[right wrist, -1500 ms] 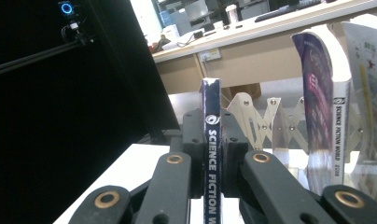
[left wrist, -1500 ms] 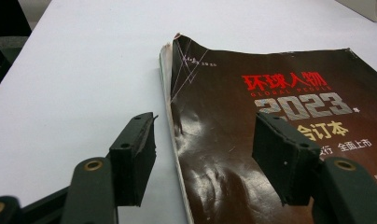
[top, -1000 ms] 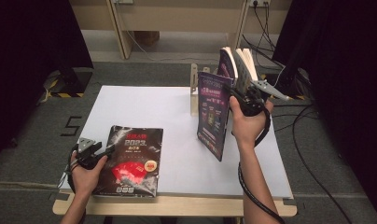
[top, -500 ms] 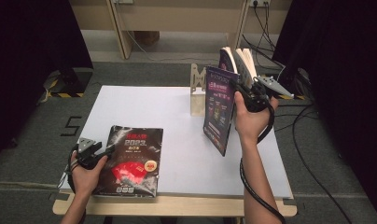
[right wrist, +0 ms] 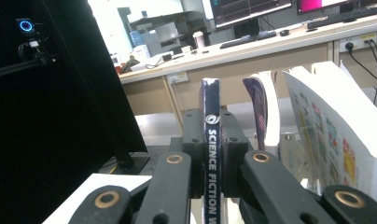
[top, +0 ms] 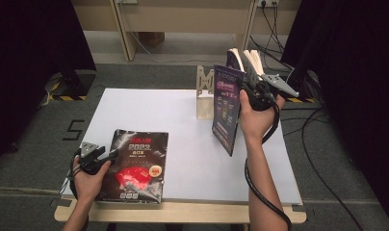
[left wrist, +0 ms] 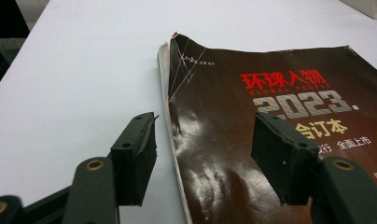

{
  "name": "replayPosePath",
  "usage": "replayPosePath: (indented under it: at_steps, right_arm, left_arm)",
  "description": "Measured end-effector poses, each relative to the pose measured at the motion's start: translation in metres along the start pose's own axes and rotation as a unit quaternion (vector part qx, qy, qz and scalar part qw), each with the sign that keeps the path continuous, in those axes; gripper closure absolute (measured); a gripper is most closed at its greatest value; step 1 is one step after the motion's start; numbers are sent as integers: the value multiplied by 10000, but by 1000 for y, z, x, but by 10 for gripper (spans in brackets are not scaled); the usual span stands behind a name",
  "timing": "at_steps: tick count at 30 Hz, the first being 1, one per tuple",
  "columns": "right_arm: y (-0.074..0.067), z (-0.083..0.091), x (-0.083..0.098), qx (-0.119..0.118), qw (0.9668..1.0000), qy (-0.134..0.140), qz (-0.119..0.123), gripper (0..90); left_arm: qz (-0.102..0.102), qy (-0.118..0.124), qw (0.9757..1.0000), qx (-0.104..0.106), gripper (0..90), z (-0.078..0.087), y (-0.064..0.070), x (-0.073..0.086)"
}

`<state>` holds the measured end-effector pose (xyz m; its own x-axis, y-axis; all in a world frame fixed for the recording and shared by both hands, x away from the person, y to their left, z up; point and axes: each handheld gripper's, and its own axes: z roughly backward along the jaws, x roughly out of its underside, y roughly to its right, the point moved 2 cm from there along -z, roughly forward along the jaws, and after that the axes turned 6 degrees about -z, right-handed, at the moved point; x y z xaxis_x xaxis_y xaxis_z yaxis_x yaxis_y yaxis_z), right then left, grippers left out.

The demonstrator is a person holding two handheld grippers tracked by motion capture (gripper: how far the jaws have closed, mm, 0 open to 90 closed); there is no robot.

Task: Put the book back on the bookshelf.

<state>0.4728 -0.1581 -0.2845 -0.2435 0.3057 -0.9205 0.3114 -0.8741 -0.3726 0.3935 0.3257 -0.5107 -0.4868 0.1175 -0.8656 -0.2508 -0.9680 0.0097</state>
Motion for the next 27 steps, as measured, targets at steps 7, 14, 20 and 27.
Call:
replayPosePath:
  at_steps: [7,14,20,27]
  right_arm:
    - [-3,-7,-3,45,9999,130,22,847]
    - [-4,-14,-6,184,9996,211,89,847]
    - [-2,-21,-7,244,9993,268,66,847]
    - [-2,-28,-8,381,9983,401,200,847]
  left_arm:
    - [-5,33,10000,-21,396,0,0,0]
    - [-13,27,10000,-14,397,0,0,0]
    - [-12,43,10000,-4,397,1,0,0]
    - [-34,36,10000,0,396,1,0,0]
